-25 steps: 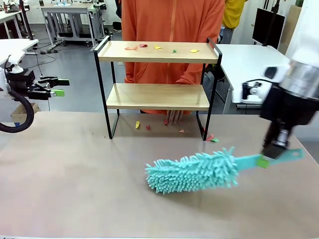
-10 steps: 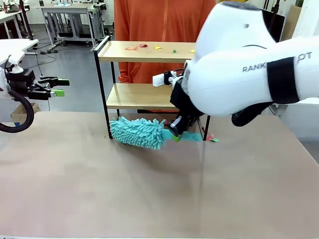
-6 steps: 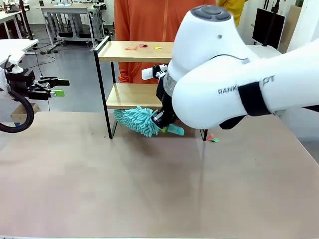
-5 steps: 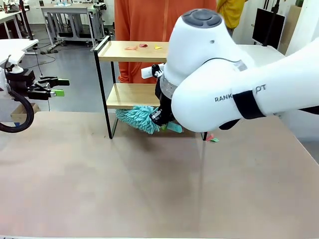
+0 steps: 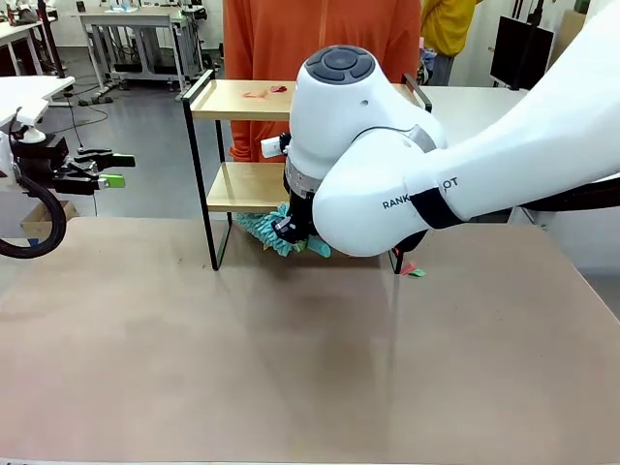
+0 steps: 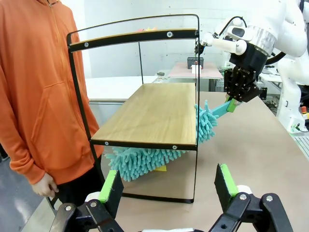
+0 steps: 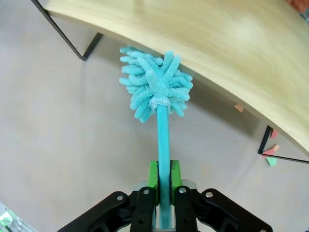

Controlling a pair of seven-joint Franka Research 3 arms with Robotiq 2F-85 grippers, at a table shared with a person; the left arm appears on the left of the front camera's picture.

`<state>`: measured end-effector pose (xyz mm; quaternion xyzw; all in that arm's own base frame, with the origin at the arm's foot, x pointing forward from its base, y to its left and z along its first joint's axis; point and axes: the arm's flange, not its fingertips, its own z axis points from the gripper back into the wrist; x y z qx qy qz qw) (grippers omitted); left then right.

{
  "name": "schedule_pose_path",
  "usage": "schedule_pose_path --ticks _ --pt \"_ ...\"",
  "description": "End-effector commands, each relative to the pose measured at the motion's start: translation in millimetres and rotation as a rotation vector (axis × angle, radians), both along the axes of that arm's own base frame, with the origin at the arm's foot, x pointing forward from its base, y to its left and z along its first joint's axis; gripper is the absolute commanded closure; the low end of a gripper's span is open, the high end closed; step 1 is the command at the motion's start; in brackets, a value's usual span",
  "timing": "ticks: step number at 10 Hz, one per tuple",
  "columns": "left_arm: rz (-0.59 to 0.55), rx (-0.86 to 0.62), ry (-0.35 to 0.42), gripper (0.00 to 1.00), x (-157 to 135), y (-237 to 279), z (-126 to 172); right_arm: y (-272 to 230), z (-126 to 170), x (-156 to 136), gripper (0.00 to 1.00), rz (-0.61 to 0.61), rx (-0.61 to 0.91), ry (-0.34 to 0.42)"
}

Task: Clean the shelf.
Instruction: Clean the specific section of the Shelf indicated by the human with the Duster.

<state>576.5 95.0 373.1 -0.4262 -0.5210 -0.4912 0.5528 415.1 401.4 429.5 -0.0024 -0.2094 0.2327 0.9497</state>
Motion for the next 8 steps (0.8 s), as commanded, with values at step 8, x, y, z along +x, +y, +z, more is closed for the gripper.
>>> schedule_pose_path --ticks 8 --pt "-0.001 0.005 -0.006 0.00 -1.2 0.2 3.3 78.5 -19.3 16.5 0.87 -0.178 0.067 -0.123"
